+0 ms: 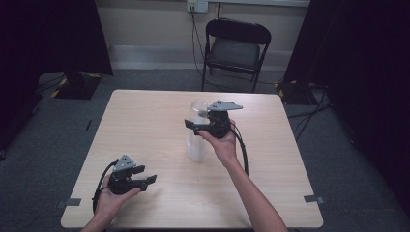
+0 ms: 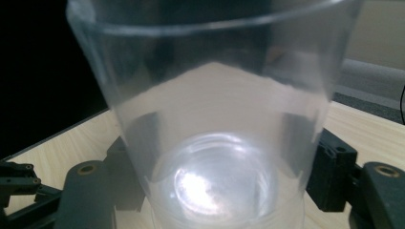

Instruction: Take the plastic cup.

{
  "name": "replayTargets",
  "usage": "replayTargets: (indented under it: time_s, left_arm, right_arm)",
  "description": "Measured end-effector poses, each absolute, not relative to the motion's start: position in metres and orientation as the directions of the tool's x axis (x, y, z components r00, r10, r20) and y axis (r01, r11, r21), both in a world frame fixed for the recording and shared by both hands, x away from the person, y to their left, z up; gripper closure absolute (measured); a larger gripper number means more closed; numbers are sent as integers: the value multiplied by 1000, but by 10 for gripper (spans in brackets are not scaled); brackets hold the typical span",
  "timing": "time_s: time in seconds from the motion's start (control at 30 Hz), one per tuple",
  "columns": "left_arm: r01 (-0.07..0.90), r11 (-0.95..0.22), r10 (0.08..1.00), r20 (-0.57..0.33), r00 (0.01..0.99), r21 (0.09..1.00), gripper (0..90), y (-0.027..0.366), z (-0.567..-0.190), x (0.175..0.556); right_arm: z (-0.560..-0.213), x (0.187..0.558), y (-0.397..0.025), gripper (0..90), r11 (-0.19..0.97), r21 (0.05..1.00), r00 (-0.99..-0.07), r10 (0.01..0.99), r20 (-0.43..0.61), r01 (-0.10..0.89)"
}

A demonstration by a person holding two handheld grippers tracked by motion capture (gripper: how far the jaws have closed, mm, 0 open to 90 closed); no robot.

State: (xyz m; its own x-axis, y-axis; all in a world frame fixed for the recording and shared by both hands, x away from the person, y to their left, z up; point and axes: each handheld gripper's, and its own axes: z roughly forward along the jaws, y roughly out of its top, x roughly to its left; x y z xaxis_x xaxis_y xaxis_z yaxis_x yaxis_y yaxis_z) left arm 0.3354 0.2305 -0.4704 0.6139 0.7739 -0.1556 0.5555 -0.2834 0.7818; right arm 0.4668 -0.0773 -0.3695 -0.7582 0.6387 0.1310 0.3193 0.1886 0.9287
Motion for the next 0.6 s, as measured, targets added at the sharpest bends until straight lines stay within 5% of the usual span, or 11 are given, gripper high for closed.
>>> replayTargets:
  time_s: [0.6]
  left_arm:
    - [564, -290, 777, -153, 610, 773, 297, 228, -472, 335]
  right_arm:
    - [-344, 464, -82, 321, 155, 940, -749, 649, 134, 303]
